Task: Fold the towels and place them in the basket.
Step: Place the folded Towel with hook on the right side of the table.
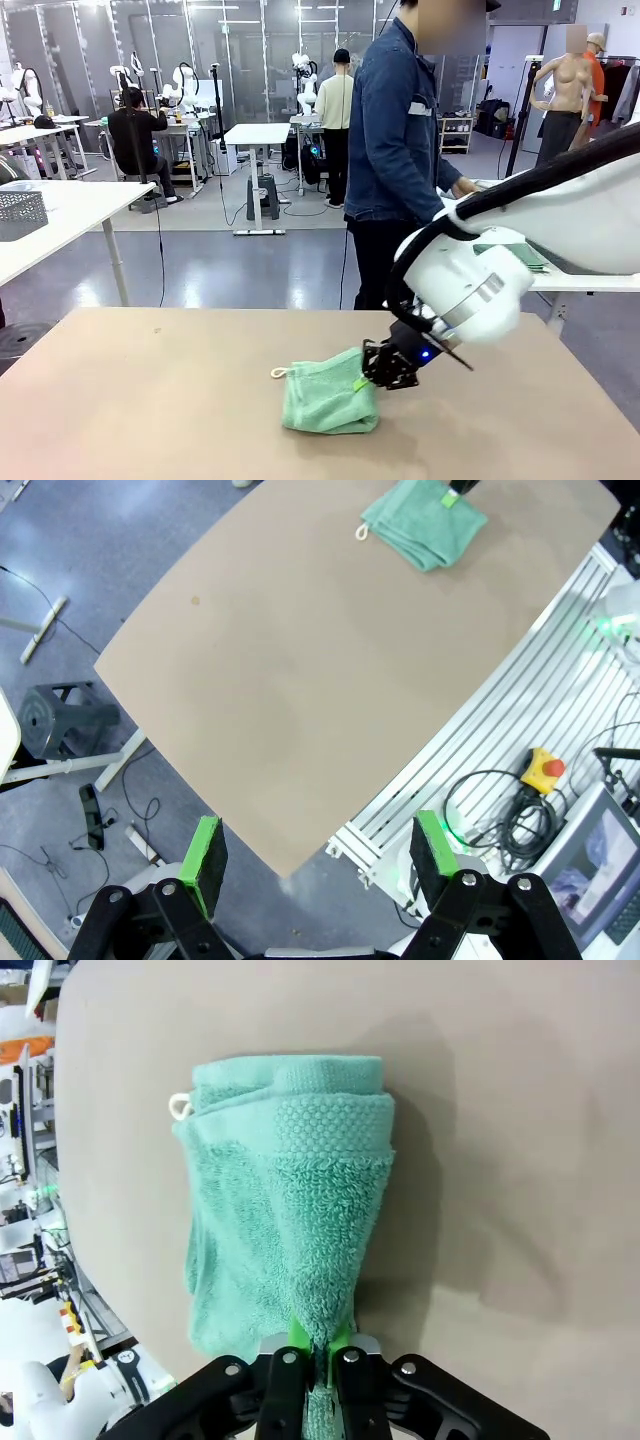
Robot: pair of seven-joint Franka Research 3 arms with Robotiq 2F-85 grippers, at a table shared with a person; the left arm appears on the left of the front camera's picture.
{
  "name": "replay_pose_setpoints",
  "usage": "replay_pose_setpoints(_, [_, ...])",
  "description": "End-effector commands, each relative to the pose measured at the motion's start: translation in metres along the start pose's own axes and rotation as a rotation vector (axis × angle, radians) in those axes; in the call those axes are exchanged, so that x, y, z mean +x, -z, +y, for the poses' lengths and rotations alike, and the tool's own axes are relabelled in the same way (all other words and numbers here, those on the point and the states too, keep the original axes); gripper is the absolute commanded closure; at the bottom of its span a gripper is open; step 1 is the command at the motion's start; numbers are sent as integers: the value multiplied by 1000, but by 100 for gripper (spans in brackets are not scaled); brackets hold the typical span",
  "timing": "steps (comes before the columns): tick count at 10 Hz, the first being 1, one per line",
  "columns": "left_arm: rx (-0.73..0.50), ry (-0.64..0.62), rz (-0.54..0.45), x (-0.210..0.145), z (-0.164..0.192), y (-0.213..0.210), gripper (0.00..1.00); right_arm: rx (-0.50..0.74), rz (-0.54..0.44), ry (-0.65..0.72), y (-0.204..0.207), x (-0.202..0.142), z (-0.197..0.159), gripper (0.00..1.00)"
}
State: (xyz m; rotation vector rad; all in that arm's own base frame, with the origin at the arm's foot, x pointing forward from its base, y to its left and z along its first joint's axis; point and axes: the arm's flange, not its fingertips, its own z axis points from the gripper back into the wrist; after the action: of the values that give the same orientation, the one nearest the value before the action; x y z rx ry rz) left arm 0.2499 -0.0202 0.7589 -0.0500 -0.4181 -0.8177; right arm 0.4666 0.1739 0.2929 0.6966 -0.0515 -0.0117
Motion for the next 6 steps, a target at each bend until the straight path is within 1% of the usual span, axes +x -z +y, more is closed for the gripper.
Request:
replay_pose_setpoints(1, [0,0,-1,0,-1,-1,7,-45,-5,-54,-53,-13,-26,93])
replay_pose_setpoints(2, [0,0,-1,0,-1,-1,7,-62,-7,-82,-72,-13,-46,93])
replay_pose_setpoints(3, [0,0,-1,0,-1,-1,7,-88,-69,-64,-99,-12,-72,93])
replay_pose_setpoints(5, [0,0,-1,0,-1,-1,7,-129,-125,-20,-141,-13,-123,93])
replay_pose_setpoints(6, [0,0,-1,0,-1,-1,7,-151,-157,-22,-154,-8,-149,93])
